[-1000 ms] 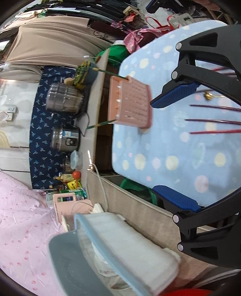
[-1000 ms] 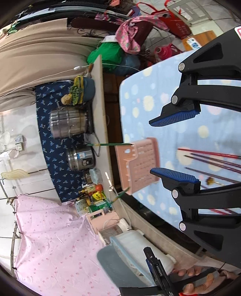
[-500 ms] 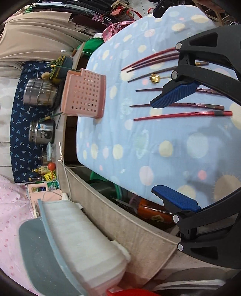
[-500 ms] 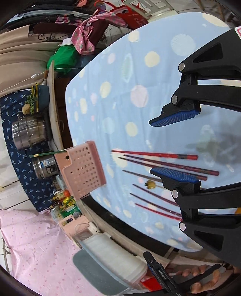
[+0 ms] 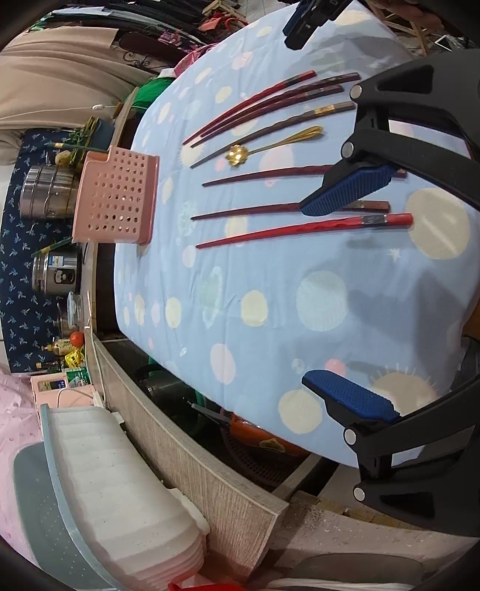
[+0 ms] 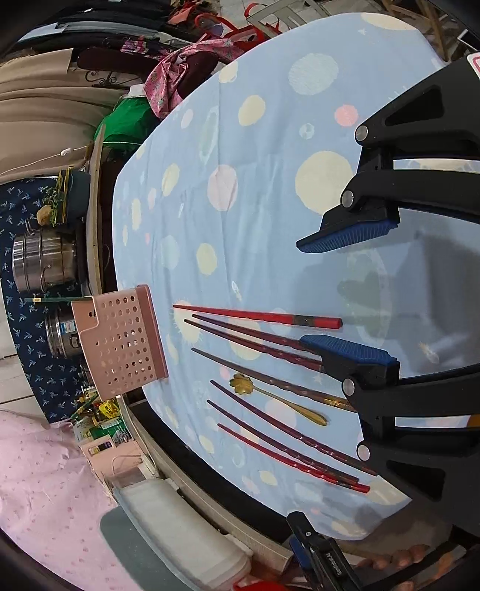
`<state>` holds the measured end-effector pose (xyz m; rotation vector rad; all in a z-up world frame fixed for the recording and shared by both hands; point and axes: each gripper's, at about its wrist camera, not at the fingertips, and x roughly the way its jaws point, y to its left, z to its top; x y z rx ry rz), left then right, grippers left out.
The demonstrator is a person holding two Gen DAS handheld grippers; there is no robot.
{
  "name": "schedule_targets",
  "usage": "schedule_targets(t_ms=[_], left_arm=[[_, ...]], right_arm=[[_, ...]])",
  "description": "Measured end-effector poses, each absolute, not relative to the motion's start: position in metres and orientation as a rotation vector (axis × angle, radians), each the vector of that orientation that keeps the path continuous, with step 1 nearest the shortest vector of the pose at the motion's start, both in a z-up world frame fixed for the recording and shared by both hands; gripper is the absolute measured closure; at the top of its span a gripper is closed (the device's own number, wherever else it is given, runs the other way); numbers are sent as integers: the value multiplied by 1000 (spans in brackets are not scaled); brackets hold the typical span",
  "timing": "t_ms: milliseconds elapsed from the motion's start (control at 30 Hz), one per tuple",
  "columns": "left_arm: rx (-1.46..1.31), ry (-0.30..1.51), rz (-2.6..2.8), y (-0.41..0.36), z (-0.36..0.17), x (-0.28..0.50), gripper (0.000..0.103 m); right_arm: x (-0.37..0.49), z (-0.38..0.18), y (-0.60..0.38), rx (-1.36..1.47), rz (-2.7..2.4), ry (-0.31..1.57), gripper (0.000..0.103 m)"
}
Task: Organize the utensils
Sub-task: 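Move the open right gripper back over the remaining chopsticks, then lower the right gripper onto a red chopstick and close it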
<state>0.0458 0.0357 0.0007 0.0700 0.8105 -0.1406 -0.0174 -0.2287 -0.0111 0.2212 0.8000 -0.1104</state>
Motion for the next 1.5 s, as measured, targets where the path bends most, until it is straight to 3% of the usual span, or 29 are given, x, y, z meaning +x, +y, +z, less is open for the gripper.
schedule_targets(t_ms=[633,1300,1400,1500], left_arm=[[92,878,-188,26,-30,23,22],[75,915,-141,38,-49,32,21],[73,914,-142,37,-49,33,25],[74,910,-154,37,-47,32,37]], right_arm=[[-2,-35,-210,171,-117,830,72],[-1,-39,-207,164,-121,830,76],[0,-40,-208,160,-124,827,78],[1,-41,-208,151,-129,824,82]])
